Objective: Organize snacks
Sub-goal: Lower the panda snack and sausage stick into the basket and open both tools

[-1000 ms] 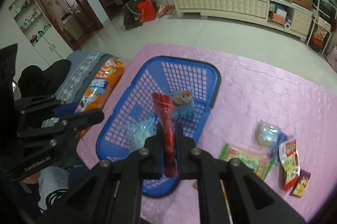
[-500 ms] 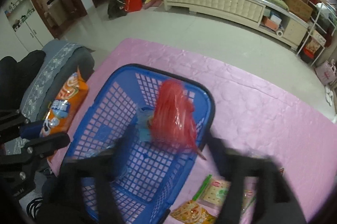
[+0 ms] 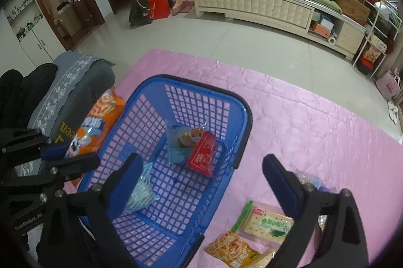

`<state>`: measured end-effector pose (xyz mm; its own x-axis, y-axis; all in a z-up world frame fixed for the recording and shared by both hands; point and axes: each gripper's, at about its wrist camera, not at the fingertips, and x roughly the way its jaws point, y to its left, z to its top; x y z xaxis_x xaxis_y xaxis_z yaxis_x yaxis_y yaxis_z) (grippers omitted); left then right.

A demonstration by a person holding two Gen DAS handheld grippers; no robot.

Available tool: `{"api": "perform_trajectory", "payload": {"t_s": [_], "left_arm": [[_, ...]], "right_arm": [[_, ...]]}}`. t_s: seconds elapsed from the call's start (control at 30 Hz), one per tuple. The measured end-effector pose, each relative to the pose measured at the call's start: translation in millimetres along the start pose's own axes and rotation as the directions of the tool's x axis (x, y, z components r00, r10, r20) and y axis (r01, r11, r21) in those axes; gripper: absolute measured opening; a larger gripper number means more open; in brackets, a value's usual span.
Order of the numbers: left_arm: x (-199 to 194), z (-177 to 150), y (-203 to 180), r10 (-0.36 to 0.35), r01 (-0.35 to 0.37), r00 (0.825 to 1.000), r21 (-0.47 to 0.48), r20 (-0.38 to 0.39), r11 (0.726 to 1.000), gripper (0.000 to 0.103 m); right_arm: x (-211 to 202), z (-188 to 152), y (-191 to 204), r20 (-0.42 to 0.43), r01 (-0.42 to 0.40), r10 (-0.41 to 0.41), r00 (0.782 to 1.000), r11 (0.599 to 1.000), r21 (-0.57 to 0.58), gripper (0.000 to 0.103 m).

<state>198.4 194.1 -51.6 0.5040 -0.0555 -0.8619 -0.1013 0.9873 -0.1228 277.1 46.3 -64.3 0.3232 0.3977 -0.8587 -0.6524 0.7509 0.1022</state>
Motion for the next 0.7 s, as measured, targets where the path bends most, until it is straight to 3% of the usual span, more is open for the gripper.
{"api": "perform_trajectory", "payload": {"t_s": [0.47,0.5,0.6,0.63,0.7], "left_arm": [[36.4,17.7,13.3,0.002,-0.003,1.000,-0.018,-0.019,1.000,0.014],[37.6,18.3,13.5,0.004,-0.005,1.000,-0.013,-0.013,1.000,0.016],[40.9,20.3,11.3,0.055,-0.055,0.998,0.035,0.017,0.998,0.052],[41.4,19.3,11.7,0.077,-0.078,0.997,0.043,0.024,0.996,0.054],[42.0,15.3,12.4,0.056,-0.056,0.998,0.051,0.007,0.997,0.055]], "right_arm": [[22.4,2.8,-13.6,-0.020,-0.009,0.009,1.000,1.000,0.022,0.100],[23.8,3.7,-13.9,-0.021,-0.008,0.009,1.000,1.000,0.019,0.100],[26.0,3.7,-15.0,-0.024,-0.010,0.011,1.000,1.000,0.020,0.100],[26.1,3.3,-16.1,-0.025,-0.012,0.013,1.000,1.000,0.026,0.100],[24.9,1.4,-18.7,-0.024,-0.012,0.013,1.000,0.999,0.035,0.100]]}}
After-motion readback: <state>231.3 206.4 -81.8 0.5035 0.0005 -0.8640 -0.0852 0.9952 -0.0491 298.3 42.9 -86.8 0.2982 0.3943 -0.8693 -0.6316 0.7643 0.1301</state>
